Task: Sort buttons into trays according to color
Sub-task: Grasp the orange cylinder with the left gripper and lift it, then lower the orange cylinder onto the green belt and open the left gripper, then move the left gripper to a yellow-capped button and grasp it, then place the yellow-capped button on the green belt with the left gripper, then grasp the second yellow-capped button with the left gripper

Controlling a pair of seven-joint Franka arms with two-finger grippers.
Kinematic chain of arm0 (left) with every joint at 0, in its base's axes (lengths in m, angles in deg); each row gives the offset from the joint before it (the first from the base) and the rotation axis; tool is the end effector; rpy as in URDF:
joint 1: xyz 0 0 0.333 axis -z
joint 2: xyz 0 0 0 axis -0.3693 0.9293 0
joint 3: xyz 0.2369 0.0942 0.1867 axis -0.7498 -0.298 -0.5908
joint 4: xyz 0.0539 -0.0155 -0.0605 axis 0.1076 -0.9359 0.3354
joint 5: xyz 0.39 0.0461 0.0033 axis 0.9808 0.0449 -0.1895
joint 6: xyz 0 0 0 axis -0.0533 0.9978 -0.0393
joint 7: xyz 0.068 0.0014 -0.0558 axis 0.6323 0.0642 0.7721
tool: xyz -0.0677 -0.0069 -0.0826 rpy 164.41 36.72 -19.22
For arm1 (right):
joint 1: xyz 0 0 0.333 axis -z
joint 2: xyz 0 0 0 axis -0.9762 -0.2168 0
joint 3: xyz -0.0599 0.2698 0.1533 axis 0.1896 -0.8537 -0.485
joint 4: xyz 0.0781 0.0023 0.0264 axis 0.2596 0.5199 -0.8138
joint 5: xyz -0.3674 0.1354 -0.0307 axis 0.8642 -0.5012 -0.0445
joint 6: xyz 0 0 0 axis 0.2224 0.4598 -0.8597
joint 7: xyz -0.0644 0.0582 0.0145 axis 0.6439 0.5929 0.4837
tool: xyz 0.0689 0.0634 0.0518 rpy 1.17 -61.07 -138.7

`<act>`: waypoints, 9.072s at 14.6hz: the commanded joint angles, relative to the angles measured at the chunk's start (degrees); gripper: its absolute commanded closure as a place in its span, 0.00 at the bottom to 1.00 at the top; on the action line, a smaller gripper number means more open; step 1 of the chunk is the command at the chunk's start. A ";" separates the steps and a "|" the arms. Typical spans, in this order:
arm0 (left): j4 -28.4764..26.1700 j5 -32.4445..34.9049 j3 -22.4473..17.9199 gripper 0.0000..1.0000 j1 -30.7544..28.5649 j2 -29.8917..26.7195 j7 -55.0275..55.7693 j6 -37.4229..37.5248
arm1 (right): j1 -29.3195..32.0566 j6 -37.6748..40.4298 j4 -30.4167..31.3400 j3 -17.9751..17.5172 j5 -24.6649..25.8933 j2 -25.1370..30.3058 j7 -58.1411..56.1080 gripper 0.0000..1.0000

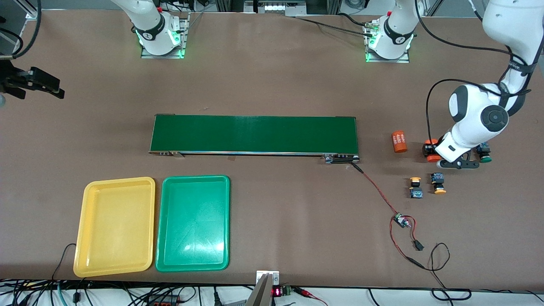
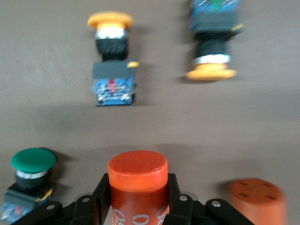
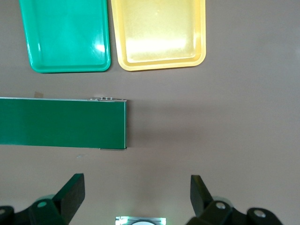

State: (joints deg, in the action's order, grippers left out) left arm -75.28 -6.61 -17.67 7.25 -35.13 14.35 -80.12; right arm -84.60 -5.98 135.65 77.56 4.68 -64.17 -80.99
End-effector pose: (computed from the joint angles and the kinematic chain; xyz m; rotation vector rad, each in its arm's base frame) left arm 0.5482 0.0716 0.2321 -3.0655 0.0780 0.0750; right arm 0.5575 -0.0156 0.6355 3.1359 0.0149 -0.1207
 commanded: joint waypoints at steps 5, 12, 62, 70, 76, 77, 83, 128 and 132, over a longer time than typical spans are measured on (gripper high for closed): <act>7.86 0.18 15.66 0.89 0.01 -6.43 -9.77 28.41 | 0.17 -3.98 -0.95 -0.60 2.09 -3.67 0.43 0.00; 9.80 -0.97 32.90 0.94 0.27 -1.61 -16.26 30.21 | -0.88 -6.72 -0.95 -0.77 1.56 -3.24 0.17 0.00; 37.31 21.18 22.02 0.57 -11.42 32.24 16.14 14.64 | -2.02 -9.88 1.60 -0.77 1.74 -6.58 3.15 0.00; 38.28 18.12 32.54 0.89 -12.73 26.72 20.35 30.70 | -2.37 -10.76 3.80 -0.77 2.09 -5.08 2.63 0.00; 31.19 18.19 51.09 0.86 -14.31 25.73 39.79 43.13 | -2.46 -12.07 4.06 -0.86 1.04 -5.17 3.15 0.00; 28.11 18.45 52.16 0.85 -14.49 25.82 39.88 41.30 | -2.46 -13.64 4.76 -0.86 0.34 -5.08 3.15 0.00; 18.85 18.98 52.34 0.52 -12.82 25.73 48.59 27.48 | -2.20 -15.33 9.77 -0.60 0.42 -1.65 3.15 0.00; 37.67 22.96 53.73 0.88 -24.52 30.66 15.77 49.96 | -0.62 -10.05 8.72 0.37 -0.99 -0.34 2.27 0.00; 32.85 18.63 58.92 0.88 -23.82 30.66 28.24 50.69 | -1.06 -10.68 6.45 0.02 -0.55 -0.95 2.19 0.00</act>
State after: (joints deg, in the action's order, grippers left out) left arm -38.60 13.22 38.73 -16.11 -3.86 36.93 -29.39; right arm -85.61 -17.02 144.25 78.15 3.60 -65.11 -78.33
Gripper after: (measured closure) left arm 0.595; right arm 0.000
